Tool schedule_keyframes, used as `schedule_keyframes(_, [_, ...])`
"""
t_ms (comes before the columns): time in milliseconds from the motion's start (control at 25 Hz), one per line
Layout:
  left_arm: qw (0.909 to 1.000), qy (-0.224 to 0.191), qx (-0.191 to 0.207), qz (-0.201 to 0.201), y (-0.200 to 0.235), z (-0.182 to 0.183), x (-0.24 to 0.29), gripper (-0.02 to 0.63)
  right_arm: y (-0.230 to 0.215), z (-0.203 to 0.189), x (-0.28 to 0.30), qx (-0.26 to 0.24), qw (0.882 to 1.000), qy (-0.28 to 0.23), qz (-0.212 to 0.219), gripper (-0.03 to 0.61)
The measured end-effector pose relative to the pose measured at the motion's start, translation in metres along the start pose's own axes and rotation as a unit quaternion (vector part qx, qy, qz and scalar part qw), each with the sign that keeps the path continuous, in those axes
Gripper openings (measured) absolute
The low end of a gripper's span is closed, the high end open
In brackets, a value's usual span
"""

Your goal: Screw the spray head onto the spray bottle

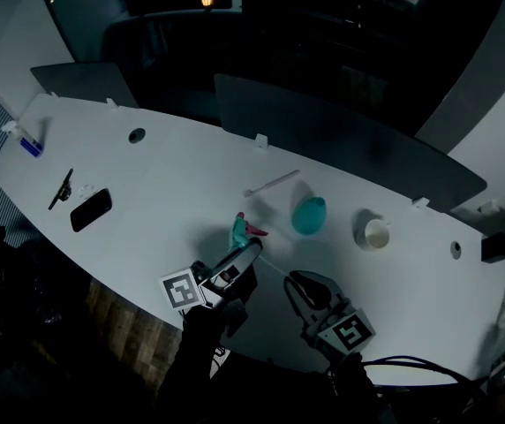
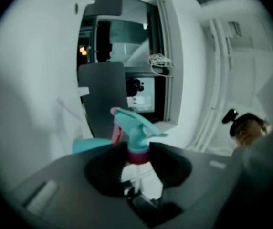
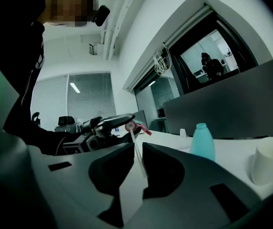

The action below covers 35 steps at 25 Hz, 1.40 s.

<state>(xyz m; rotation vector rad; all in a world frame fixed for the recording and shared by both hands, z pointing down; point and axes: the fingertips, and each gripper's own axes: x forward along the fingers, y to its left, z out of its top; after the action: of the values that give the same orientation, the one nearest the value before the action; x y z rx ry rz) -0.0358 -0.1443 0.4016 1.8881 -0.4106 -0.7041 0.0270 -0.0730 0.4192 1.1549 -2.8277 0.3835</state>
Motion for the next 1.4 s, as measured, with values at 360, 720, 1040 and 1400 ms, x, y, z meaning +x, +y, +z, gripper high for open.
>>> schedule_keyframes(360, [0.8804,0.063,0.423,0.206,-0.02,0.032,-0.024,0.146,-0.112,-0.033,-0.026,-0.013,0.984,0.041,-0.172,0.106])
schedule_keyframes(720, [0.8184,0.073,0.505,0.264,-0.024,-0.002,-0.04,0.147,-0.18,-0.054,0.06,-0.103,0.957,0.075,-0.26,0.396])
schedule_keyframes(1040, [0.825,0.037,0.487,0.284,-0.034,0.01,-0.06,0.147,-0.166,-0.047,0.073,-0.1,0.968,0.056,-0.225,0.341])
schedule_keyframes(1400, [0.8416,-0.011,0.492,0.223,-0.078,0.031,-0.034,0.147,-0.072,-0.055,0.043,-0.103,0.984,0.055,-0.134,0.337])
